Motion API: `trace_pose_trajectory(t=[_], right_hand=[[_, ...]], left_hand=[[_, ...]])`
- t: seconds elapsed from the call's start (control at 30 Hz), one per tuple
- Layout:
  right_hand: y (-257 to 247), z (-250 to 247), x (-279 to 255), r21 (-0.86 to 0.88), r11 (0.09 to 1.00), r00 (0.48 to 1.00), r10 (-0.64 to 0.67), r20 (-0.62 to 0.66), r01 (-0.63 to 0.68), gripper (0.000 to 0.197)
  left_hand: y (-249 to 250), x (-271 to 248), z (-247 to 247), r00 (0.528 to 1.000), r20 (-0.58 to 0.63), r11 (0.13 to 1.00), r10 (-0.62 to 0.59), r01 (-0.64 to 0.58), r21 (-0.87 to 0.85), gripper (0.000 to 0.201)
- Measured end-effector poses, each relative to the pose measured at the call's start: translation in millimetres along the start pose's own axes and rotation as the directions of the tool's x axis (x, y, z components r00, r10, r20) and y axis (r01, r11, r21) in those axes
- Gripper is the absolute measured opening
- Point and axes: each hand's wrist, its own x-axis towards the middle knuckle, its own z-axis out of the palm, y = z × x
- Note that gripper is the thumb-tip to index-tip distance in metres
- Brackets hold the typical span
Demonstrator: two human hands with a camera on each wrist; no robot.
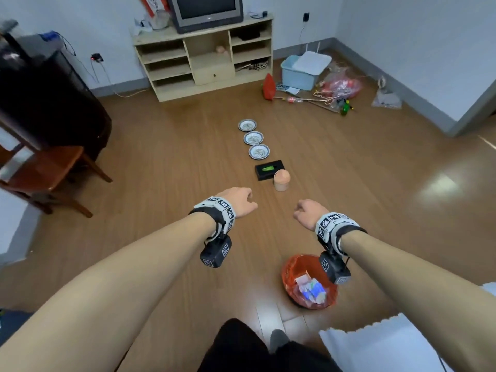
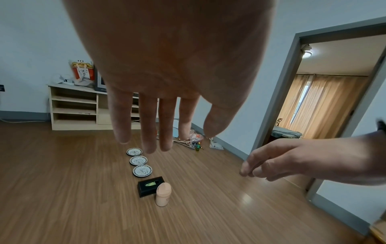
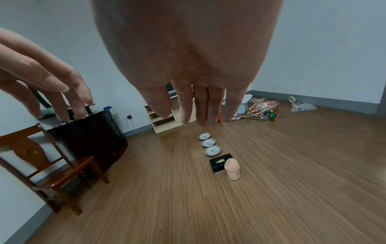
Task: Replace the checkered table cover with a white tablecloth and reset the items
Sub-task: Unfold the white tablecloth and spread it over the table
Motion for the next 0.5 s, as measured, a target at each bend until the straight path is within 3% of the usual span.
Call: trace_pose_trajectory(t=[0.23,0.5], right_hand=[[-19.9,-33.4,118.3,0.027,0.998,0.998,0.052,0.027,-0.052,0.029],[-59.8,-54.4,261.9,0.072,0.973,0.975,0.213,0.056,-0.217,0.033]], left_hand=[[-39.6,117.3,-46.8,0.999,0.033,1.0,0.01,-0.01,-0.003,0.037],[-112.7,285.1,-99.8,0.981,0.107,0.987,0.159,-0.161,0.01,0.032]])
